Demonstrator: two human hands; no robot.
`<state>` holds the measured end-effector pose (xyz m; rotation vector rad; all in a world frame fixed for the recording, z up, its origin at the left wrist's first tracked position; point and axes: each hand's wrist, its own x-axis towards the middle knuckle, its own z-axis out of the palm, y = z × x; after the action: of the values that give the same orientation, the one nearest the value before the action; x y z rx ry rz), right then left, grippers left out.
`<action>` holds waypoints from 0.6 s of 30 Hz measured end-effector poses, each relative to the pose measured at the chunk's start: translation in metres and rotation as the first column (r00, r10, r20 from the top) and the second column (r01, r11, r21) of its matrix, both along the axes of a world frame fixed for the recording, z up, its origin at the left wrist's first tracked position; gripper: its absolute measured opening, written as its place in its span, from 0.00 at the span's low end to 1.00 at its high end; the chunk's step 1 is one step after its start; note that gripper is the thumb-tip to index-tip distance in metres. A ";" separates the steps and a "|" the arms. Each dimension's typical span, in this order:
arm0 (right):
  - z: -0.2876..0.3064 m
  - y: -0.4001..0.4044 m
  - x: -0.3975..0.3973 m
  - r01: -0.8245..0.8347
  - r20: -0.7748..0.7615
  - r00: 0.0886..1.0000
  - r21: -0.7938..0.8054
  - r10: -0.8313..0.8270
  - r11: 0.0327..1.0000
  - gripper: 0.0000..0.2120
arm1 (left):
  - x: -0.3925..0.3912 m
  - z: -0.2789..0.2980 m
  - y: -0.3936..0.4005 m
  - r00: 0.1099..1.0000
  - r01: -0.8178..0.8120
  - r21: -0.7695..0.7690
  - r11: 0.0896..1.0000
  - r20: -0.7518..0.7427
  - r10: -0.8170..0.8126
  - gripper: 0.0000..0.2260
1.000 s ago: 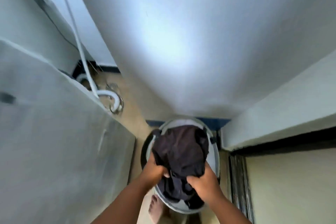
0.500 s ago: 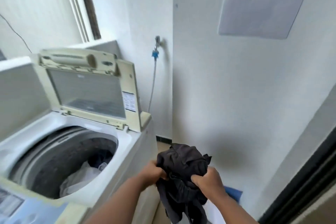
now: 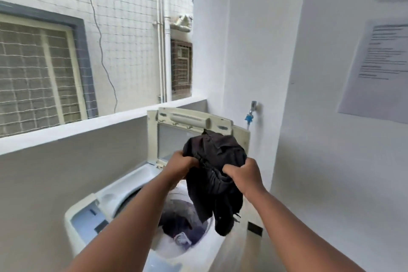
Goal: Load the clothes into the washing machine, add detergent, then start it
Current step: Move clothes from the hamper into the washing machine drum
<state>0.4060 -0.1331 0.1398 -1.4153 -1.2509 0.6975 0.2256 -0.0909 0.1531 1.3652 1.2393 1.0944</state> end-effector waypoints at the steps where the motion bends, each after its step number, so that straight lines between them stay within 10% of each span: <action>1: -0.002 0.011 -0.016 0.002 -0.013 1.000 0.003 -0.002 1.000 0.19 | -0.016 -0.001 0.009 1.000 -0.014 0.008 1.000 0.008 0.014 0.09; 18: -0.162 0.167 -0.169 0.087 0.174 0.985 -0.428 -0.013 0.900 0.14 | -0.173 -0.168 0.186 0.941 0.111 -0.278 0.954 -0.280 -0.191 0.15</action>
<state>0.2370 0.0341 -0.0224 -1.9004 -1.2273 0.8745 0.0529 0.0950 -0.0151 1.4336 1.4147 0.6019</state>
